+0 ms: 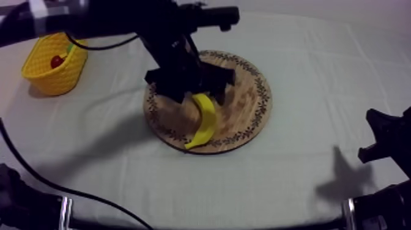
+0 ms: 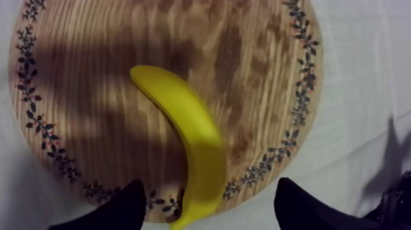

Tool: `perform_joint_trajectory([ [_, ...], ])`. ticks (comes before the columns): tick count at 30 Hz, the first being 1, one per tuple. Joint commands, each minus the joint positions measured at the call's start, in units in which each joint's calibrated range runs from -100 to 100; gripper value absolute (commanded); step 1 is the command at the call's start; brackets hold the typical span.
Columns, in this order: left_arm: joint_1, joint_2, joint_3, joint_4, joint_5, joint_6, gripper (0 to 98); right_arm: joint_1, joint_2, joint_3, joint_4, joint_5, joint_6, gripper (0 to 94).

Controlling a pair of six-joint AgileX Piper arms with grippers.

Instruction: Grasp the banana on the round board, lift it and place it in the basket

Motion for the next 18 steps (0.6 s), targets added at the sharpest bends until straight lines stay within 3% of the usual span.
perform_joint_trajectory([
  [1, -0.15, 2.99, -0.29, 0.43, -0.22, -0.4, 77.4, -0.01, 0.0, -0.03, 0.01, 0.01, 0.02, 0.3],
  [8, -0.45, 9.61, -2.65, 1.83, -0.76, -1.46, 74.3, -0.01, 0.0, -0.03, 0.01, 0.01, 0.02, 0.3],
  [18, -0.39, 13.79, -3.44, 2.77, -0.82, -1.77, 59.1, -0.01, 0.0, -0.03, 0.01, 0.01, 0.02, 0.3],
])
